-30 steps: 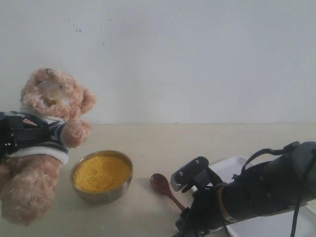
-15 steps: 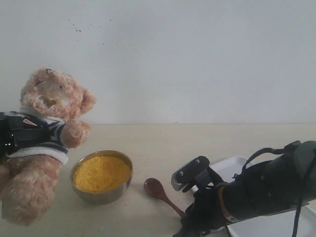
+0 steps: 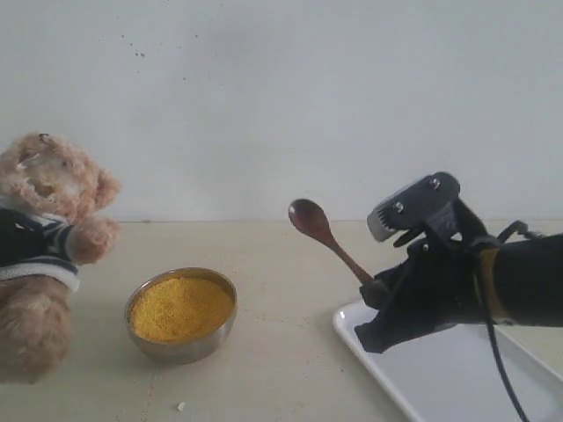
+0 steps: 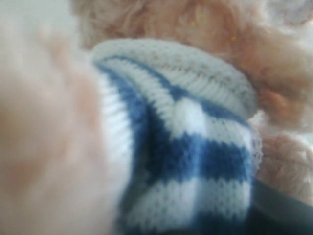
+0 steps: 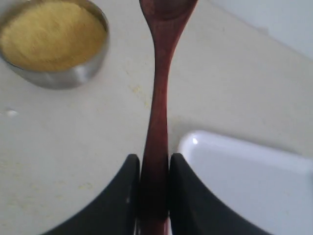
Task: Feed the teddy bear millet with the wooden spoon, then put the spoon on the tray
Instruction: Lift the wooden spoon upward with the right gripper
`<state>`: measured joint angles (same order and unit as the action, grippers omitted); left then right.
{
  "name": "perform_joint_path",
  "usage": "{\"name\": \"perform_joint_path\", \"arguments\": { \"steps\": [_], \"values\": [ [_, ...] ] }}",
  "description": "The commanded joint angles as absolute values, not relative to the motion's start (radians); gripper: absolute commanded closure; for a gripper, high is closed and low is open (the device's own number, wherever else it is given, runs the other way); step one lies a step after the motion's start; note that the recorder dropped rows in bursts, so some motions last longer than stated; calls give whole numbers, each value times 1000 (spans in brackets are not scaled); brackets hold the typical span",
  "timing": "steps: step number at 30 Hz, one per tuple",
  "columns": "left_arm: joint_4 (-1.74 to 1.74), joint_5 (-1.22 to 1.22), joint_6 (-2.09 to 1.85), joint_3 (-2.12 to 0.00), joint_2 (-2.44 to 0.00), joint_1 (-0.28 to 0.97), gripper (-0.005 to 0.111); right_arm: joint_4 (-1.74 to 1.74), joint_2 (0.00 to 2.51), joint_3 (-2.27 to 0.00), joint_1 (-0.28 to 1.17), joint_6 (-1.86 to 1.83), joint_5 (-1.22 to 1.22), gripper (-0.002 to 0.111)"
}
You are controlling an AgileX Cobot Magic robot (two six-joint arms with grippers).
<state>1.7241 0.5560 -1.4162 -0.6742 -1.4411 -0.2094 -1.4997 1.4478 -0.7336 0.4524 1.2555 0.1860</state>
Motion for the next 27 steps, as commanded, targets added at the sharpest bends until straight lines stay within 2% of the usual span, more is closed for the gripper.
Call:
{"name": "perform_joint_path", "arguments": {
  "steps": [1, 5, 10, 13, 19, 25, 27],
  "values": [
    [1744, 534, -1361, -677, -1439, -223, 103, -1744, 1328, -747, 449, 1548, 448, 108],
    [1744, 616, -1346, -675, -1461, -223, 103, -1744, 1311, -779, 453, 1613, 549, 108],
    [1744, 642, -1332, -675, -1483, -223, 103, -1744, 1383, -877, 474, 1710, 568, 108],
    [1744, 645, -1323, -675, -1496, -223, 103, -1744, 1452, -960, 533, 1705, 498, 108],
    [1744, 547, -1334, -675, -1512, -223, 103, -1744, 1603, -1111, 591, 1529, 144, 108],
    [1744, 444, -1338, -680, -1512, -235, 103, -1744, 1687, -1122, 586, 1165, -616, 108],
    [1744, 481, -1335, -692, -1512, -235, 103, -1716, 1697, -1122, 558, 1020, -712, 108]
  ]
}}
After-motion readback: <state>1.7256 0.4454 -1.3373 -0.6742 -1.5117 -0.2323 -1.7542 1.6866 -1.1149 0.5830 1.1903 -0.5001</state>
